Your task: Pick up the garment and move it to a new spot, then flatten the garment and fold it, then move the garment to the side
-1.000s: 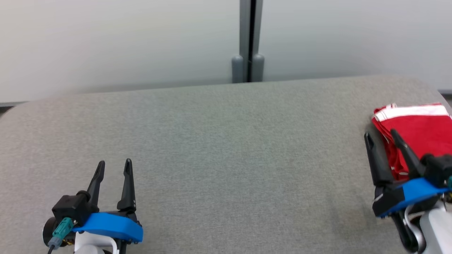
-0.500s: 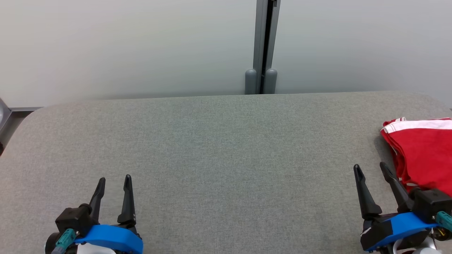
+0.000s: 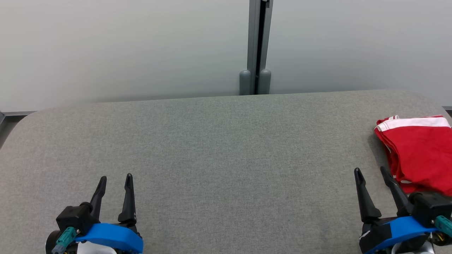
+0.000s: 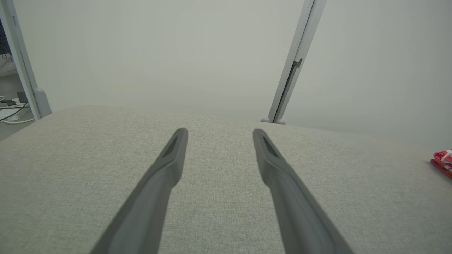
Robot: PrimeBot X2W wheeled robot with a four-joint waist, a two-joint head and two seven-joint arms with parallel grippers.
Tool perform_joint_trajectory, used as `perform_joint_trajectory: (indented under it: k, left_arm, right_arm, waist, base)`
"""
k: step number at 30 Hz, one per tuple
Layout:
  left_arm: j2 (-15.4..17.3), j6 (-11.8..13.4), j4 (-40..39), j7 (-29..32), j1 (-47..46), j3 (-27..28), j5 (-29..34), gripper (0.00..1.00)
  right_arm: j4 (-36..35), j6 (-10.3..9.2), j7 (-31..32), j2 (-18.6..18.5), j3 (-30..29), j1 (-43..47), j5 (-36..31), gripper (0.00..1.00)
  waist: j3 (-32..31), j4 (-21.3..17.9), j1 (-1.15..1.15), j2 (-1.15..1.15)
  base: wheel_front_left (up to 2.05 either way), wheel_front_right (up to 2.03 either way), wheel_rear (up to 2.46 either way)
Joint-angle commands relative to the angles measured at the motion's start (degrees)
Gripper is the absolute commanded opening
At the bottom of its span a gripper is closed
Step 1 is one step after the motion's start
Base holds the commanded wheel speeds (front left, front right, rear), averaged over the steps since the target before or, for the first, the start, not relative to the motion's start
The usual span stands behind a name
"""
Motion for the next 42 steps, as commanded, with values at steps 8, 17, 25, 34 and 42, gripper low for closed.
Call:
perform_joint_trajectory:
  k: [8,17,25,34,42]
  left_arm:
    - [-0.07,-0.43,0.74,-0.25,-0.47,0.11,0.2,1.0]
    - [0.43,-0.37,1.36,-0.25,-0.39,-0.05,-0.32,1.0]
    - [-0.23,-0.3,2.36,0.32,1.1,-0.56,-0.56,0.0]
    - [-1.24,-0.64,1.87,2.8,1.36,1.23,-7.9,0.0]
    - [-1.95,-0.98,0.57,4.84,1.11,2.82,-14.79,0.0]
  right_arm:
    - [0.14,0.0,-0.24,0.58,0.5,0.72,-0.43,1.0]
    - [0.93,0.0,-0.8,0.5,0.87,0.73,0.23,1.0]
    - [2.57,0.0,-0.59,0.77,1.16,0.13,0.41,0.0]
    - [3.73,0.0,1.08,1.18,0.39,-0.56,8.93,0.0]
    - [3.9,0.0,2.34,1.47,-0.07,-1.06,16.96,0.0]
  waist:
    - [0.04,-0.22,0.0,0.0]
    - [0.04,-0.71,0.0,0.0]
    - [0.05,-1.03,0.0,0.0]
    - [0.1,-0.91,0.0,0.0]
    - [0.14,-0.78,0.0,0.0]
  base:
    - [0.0,0.0,0.0]
    - [0.0,0.0,0.0]
    - [0.0,0.0,0.0]
    - [0.0,0.0,0.0]
    - [0.0,0.0,0.0]
